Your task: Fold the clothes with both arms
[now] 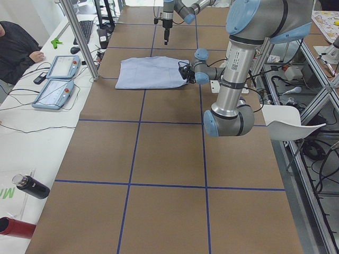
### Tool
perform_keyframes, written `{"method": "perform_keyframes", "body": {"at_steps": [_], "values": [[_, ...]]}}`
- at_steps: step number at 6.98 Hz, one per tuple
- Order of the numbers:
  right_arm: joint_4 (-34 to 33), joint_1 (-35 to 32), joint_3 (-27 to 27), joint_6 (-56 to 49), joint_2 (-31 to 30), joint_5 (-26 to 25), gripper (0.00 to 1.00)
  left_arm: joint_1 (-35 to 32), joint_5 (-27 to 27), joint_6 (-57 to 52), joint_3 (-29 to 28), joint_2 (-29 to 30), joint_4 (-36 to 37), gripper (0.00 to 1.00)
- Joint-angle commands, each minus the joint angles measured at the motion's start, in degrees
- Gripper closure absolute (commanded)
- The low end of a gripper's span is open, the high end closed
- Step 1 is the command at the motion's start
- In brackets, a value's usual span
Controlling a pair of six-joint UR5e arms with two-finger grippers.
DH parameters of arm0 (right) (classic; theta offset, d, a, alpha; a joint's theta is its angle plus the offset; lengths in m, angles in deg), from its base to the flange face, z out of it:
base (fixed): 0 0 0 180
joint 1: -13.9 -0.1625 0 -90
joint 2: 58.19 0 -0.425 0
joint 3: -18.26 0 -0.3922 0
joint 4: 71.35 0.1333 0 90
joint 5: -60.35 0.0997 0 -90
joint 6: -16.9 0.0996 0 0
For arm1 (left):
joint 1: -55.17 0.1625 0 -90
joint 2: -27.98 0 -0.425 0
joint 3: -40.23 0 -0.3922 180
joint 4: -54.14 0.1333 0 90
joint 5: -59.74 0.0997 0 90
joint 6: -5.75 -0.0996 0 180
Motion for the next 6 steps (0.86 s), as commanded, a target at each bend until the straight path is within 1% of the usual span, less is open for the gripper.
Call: {"method": "perform_keyframes", "body": {"at_steps": [1, 3, 4, 5, 6], "values": [[-0.05, 6.19, 1.97, 11.13, 0.27, -4.3, 0.0, 0.05, -0.1, 0.02, 1.74, 0.09, 2.16, 1.0], [-0.31, 11.73, 2.25, 20.28, 0.63, -7.12, 0.0, 0.14, -0.1, 0.02, 1.57, 0.26, 2.16, 1.0], [-1.88, 14.54, 2.25, 22.67, 0.71, -9.4, 0.0, 0.14, -0.18, 0.02, 1.57, 0.44, 2.16, 1.0], [-9.03, 16.22, 2.77, 24.09, 3.5, -10.91, 0.0, 0.14, -0.18, 0.02, 1.65, 0.53, 2.16, 1.0], [-14.93, 18.33, 3.65, 24.36, 5.44, -13.53, 0.0, 0.14, -0.18, 0.02, 1.66, 0.61, 2.16, 1.0]]}}
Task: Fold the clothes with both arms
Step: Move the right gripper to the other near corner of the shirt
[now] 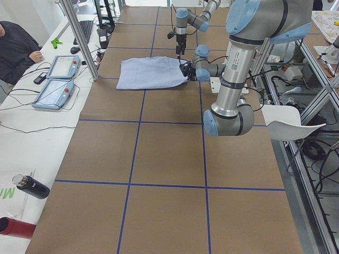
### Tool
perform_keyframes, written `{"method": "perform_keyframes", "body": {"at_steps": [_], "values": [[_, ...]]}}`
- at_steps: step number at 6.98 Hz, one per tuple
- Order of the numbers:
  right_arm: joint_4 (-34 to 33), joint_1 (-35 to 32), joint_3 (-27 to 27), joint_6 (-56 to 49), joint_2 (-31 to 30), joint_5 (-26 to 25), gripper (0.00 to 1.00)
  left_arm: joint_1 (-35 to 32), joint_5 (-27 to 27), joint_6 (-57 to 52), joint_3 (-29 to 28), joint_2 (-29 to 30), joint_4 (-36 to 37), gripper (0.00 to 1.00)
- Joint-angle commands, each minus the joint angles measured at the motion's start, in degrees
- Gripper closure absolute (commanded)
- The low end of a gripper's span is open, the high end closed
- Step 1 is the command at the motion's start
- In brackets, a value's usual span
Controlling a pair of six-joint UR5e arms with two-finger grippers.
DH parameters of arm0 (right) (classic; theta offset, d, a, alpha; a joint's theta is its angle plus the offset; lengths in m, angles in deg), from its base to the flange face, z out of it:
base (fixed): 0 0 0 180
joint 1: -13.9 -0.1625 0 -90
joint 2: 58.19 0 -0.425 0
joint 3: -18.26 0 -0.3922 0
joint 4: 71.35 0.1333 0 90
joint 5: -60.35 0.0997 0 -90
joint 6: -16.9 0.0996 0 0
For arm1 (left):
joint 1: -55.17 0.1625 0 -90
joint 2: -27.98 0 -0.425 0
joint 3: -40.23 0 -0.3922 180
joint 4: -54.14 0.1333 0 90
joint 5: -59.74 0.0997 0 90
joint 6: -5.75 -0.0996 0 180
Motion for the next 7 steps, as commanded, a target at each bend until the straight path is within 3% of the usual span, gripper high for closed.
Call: {"method": "perform_keyframes", "body": {"at_steps": [1, 7], "values": [[-7.84, 5.14, 1.02, 1.96, 2.48, -5.88, 0.0, 0.01, -0.1, 0.0, 0.03, 0.21, 0.0, 1.0], [-10.05, 6.4, -2.22, 12.32, 2.48, -4.76, 0.0, 0.01, -1.51, 0.09, 0.03, 0.12, 0.0, 1.0]]}}
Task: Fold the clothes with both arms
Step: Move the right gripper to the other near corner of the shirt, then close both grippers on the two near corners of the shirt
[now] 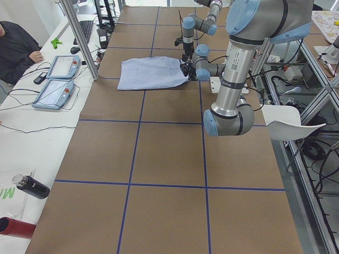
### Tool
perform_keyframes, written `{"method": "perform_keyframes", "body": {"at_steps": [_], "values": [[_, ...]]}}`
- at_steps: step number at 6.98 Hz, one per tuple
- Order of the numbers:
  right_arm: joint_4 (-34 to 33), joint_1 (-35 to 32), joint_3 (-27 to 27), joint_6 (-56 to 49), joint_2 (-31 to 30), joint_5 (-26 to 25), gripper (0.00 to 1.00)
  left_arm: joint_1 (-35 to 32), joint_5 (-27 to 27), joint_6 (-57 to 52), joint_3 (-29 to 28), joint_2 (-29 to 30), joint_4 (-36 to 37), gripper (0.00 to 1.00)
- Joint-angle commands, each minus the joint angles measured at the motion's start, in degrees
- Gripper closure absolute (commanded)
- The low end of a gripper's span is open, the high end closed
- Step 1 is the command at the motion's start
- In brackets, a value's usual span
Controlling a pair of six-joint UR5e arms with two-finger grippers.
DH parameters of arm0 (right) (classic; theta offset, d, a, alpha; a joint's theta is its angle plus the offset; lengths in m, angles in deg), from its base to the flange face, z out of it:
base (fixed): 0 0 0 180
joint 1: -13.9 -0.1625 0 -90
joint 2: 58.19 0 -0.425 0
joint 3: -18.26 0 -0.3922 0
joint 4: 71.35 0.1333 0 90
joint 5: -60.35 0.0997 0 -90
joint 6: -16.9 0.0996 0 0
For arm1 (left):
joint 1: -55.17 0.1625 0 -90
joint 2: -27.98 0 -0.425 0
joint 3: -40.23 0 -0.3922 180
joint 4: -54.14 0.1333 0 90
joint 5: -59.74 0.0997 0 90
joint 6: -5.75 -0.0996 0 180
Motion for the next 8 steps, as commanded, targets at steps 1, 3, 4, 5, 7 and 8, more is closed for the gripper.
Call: {"method": "perform_keyframes", "body": {"at_steps": [1, 3, 4, 5, 7, 8], "values": [[-0.41, 0.13, -1.41, 2.59, 0.3, -0.04, 0.0, 0.0, -0.01, 0.07, 0.08, 0.01, 0.0, 1.0], [-0.5, 0.13, -1.84, 2.68, 0.83, -0.13, 0.0, 0.0, 0.08, 0.07, 0.16, -0.16, 0.0, 1.0], [-0.5, 0.13, -1.93, 2.68, 0.83, -0.13, 0.0, 0.0, 0.08, 0.16, 0.16, -0.08, 0.0, 1.0], [-0.5, 0.21, -2.28, 2.68, 0.92, -0.3, 0.0, 0.0, 0.08, 0.16, 0.16, 0.1, 0.0, 1.0], [-0.41, 0.3, -2.98, 2.68, 1.27, -0.48, 0.0, 0.0, 0.08, 0.16, 0.16, 0.01, 0.09, 1.0], [-0.5, 0.3, -3.42, 2.68, 1.97, -0.48, 0.0, 0.0, 0.08, 0.16, 0.16, 0.1, 0.01, 1.0]]}}
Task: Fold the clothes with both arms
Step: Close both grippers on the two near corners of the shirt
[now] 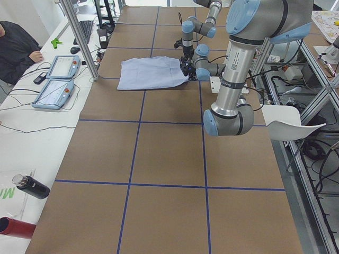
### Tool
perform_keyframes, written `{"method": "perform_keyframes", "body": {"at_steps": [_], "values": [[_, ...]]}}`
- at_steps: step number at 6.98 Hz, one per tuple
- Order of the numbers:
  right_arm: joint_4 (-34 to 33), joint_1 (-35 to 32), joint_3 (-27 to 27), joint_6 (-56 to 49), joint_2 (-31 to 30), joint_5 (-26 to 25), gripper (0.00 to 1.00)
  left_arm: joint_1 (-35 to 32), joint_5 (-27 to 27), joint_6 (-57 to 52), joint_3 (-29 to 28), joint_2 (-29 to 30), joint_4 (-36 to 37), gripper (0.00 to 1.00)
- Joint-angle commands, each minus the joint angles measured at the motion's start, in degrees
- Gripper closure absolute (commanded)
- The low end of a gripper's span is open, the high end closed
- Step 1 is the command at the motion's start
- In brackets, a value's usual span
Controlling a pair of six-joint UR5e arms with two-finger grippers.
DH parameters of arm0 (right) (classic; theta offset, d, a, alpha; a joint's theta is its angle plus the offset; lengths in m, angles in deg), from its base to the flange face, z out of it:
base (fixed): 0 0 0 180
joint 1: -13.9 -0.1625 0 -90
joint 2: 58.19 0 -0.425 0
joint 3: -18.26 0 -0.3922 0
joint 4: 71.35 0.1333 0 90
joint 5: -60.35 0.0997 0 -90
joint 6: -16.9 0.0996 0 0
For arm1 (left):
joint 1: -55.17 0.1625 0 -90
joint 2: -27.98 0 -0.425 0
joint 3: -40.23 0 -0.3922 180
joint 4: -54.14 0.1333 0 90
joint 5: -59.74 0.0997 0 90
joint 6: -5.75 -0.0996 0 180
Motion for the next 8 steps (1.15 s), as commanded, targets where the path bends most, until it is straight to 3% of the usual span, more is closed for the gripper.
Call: {"method": "perform_keyframes", "body": {"at_steps": [1, 4, 6, 8], "values": [[-0.04, 0.03, -0.75, -0.09, 0.67, -0.05, 0.0, 0.0, 0.0, 0.0, 0.0, -0.03, -0.06, 1.0], [-0.3, -0.14, -0.93, -0.09, 0.49, -0.05, 0.02, 0.0, 0.0, -0.09, 0.0, 0.06, 0.02, 1.0], [-0.92, -0.14, -0.93, 0.0, 0.67, -0.05, 0.18, 0.0, 0.0, 0.0, 0.0, -0.03, 0.02, 1.0], [-0.92, -0.32, -0.84, 0.0, 0.58, -0.05, 0.46, 0.0, 0.0, 0.0, -0.09, -0.03, -0.06, 1.0]]}}
